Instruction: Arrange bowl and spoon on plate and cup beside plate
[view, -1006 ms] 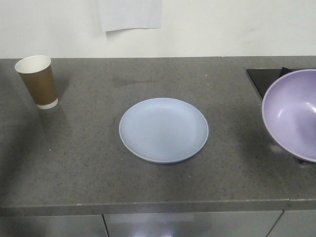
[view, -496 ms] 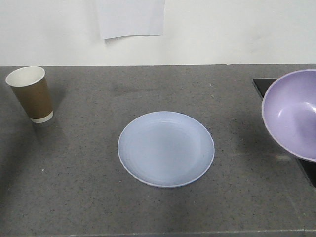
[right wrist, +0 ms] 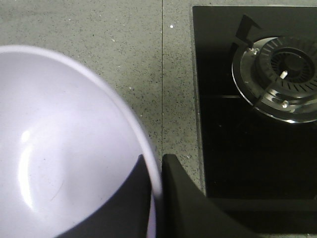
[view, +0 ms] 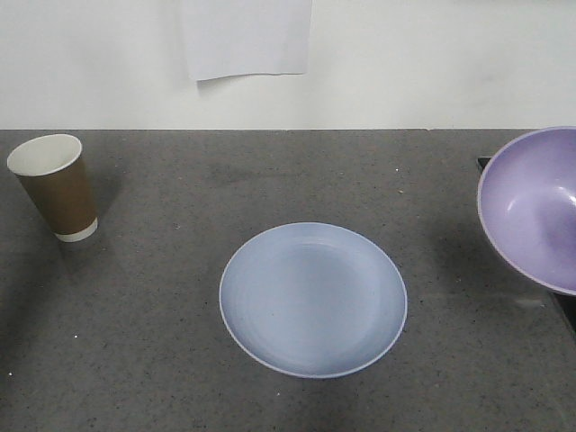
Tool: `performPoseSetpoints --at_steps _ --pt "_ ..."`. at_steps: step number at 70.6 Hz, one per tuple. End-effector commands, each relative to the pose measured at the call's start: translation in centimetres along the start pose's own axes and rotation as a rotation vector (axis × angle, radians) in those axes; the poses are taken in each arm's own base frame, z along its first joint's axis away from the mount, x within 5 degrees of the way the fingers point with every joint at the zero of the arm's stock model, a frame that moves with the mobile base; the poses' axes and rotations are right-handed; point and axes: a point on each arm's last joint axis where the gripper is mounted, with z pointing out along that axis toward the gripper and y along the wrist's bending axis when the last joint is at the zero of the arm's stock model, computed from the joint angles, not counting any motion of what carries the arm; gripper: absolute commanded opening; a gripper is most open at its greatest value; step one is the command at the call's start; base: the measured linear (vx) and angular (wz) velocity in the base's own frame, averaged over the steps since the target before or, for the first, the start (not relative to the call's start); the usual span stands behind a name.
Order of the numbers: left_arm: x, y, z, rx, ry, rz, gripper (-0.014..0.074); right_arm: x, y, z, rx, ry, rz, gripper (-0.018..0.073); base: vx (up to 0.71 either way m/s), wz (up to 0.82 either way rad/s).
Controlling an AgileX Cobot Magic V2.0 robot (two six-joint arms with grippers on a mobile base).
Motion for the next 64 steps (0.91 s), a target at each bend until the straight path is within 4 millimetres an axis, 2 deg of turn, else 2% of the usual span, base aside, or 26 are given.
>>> performPoseSetpoints --at_steps 1,64 --pt "-0.55 -0.24 -1.32 0.011 -0.090 0.003 -0.0006 -1.10 -0.07 -1.01 -0.003 -0.100 0.004 -0.0006 0.06 0.05" --pt "-0.55 -0.24 -1.32 0.011 -0.090 0.003 -0.0006 -1.10 -0.07 -1.01 -0.003 -0.100 0.004 -0.0006 0.02 0.01"
